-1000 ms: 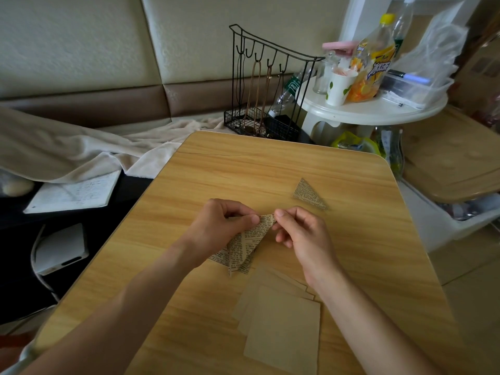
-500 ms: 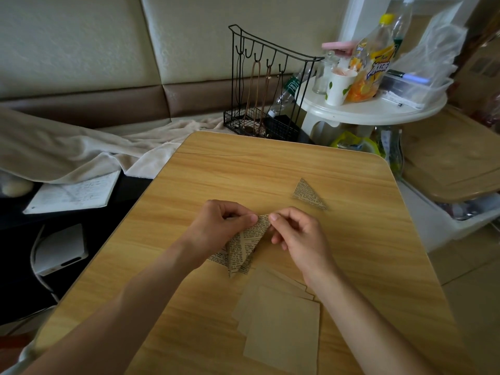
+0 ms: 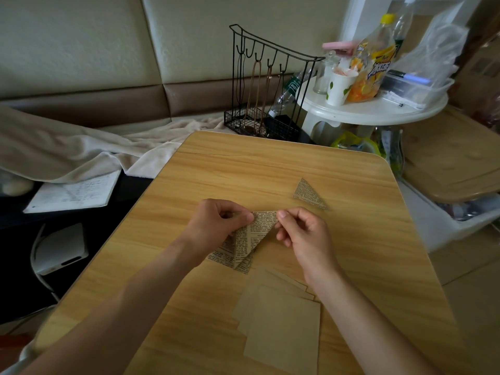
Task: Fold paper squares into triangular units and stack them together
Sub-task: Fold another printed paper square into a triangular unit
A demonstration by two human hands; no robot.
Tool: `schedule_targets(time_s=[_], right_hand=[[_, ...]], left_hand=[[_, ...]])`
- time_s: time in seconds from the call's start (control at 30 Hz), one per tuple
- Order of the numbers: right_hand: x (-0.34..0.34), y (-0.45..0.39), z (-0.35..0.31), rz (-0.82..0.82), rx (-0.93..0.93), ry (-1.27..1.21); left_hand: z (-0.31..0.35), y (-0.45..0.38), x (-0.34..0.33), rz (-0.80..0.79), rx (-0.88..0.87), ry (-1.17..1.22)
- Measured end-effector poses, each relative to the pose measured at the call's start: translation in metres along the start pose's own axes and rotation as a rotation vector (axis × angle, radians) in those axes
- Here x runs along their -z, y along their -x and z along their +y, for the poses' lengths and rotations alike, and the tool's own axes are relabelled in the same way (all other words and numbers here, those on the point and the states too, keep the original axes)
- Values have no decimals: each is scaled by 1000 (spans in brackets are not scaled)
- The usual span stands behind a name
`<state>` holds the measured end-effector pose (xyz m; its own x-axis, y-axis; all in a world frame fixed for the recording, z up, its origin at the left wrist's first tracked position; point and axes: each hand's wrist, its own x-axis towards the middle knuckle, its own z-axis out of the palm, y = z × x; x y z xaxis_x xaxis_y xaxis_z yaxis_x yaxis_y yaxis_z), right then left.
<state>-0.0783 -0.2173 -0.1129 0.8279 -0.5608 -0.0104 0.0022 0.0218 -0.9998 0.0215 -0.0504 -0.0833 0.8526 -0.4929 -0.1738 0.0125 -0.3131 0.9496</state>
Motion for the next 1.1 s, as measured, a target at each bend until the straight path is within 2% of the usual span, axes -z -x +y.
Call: schedule_targets(time_s=[0.27,0.83,1.1], right_hand=[[1,-2,3,-67,-26,82],[2,-3,3,-38,-28,-41],[2,-4,7,27,-13,-68]], left_hand=[[0,0,1,1,-11,-3],[2,0,1,-3,-13,12],[3,1,2,-35,-17,86]])
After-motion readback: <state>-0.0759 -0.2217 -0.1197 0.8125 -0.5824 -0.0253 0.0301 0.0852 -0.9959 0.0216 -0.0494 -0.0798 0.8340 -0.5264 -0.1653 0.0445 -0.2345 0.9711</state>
